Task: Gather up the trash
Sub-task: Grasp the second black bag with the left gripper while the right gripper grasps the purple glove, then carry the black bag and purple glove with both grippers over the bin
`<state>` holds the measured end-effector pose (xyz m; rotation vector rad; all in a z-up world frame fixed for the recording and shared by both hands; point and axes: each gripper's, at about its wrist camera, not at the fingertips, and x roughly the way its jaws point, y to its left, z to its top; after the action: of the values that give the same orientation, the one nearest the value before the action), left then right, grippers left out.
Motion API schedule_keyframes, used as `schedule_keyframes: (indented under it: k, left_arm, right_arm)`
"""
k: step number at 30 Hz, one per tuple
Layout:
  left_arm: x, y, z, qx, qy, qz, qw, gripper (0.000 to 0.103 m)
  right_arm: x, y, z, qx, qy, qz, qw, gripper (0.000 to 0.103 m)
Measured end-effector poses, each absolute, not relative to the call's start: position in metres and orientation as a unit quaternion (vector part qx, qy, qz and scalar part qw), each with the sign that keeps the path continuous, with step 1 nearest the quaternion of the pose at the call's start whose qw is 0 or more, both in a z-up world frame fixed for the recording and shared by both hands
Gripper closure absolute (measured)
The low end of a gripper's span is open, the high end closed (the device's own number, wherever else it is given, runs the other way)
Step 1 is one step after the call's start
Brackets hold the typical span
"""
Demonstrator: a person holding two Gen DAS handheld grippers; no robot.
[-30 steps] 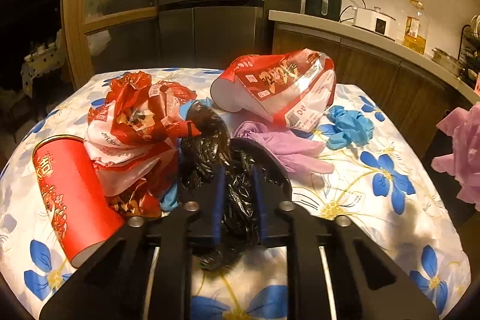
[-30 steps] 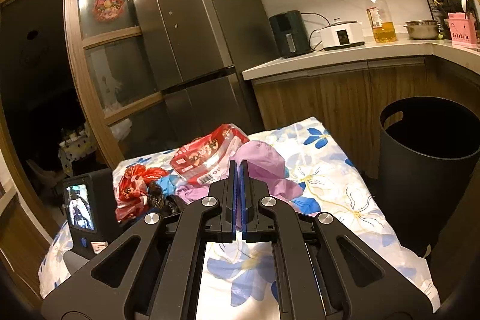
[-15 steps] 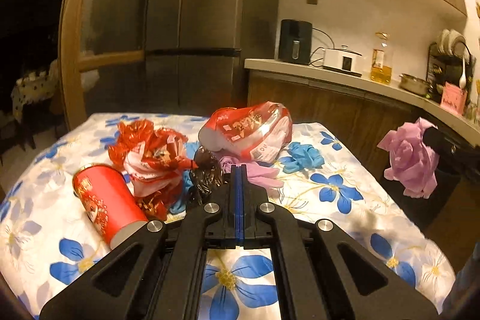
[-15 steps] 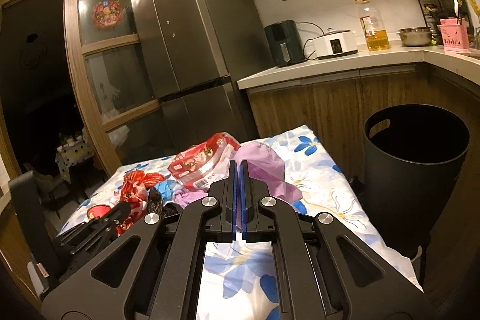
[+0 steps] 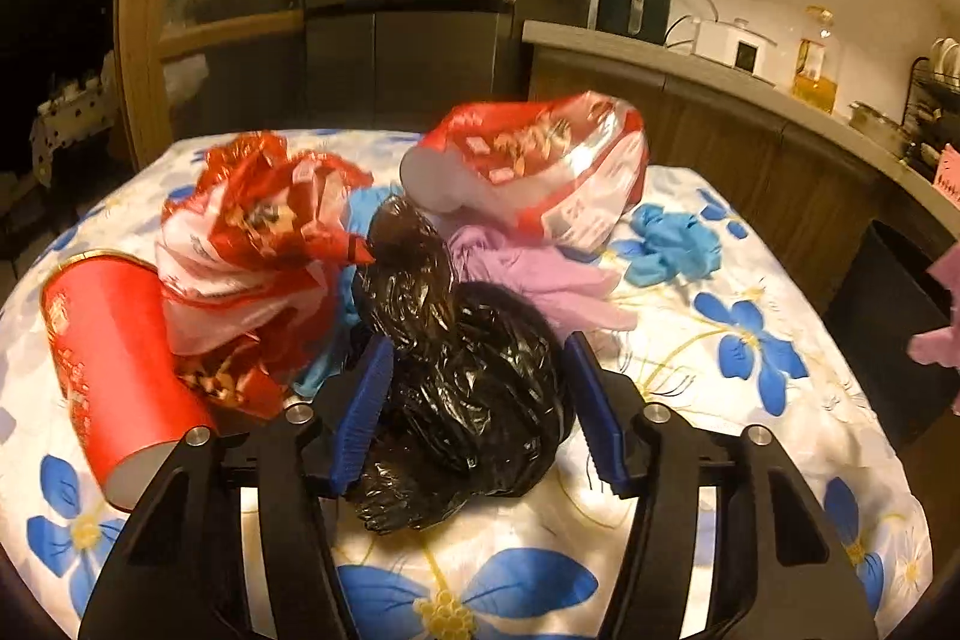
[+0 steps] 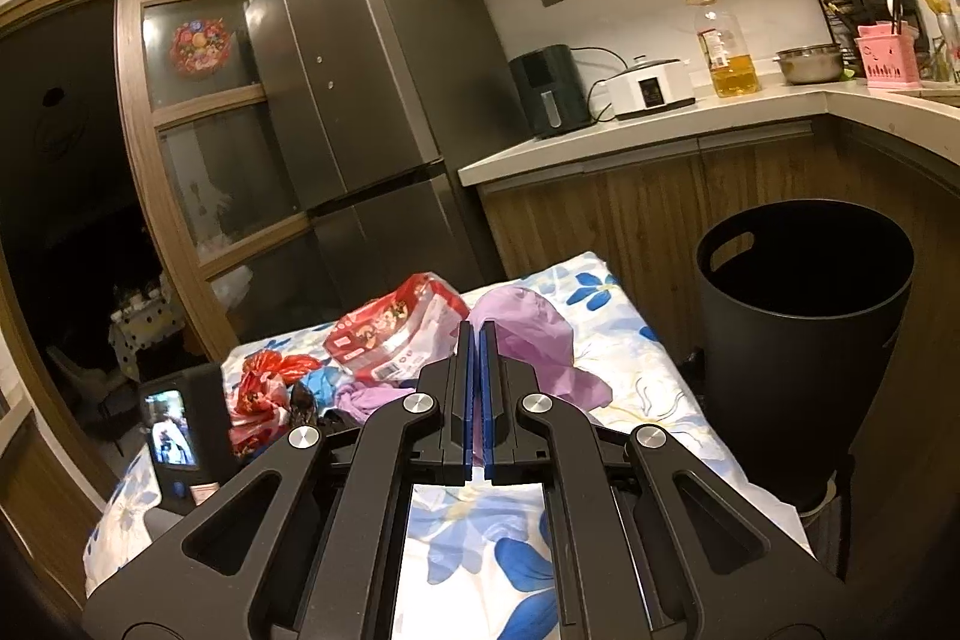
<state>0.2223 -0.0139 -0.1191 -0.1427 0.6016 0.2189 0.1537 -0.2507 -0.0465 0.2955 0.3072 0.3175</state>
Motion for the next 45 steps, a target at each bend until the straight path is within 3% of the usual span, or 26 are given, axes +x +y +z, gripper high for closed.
schedule_keyframes:
  k: [5,8,21,35,45]
  left_arm:
    - [0.220,-0.014,-0.120,-0.071,0.296,0.101,0.947,0.082]
    - [0.213,-0.015,-0.117,-0.074,0.285,0.090,0.951,0.091]
    - [0.164,-0.063,-0.052,-0.055,0.191,-0.007,0.980,0.093]
    - [0.215,-0.174,0.002,-0.044,0.146,-0.153,0.976,0.093]
    - [0.260,-0.253,-0.003,-0.015,0.163,-0.224,0.961,0.093]
  right_arm:
    - [0.153,-0.251,-0.048,0.146,0.153,0.156,0.965,0.101]
    - [0.152,-0.251,-0.048,0.145,0.153,0.156,0.965,0.101]
    - [0.147,-0.256,-0.047,0.135,0.146,0.145,0.969,0.101]
    - [0.154,-0.331,-0.011,0.112,0.085,0.046,0.989,0.101]
    - [0.185,-0.399,-0.001,0.119,0.078,-0.015,0.990,0.101]
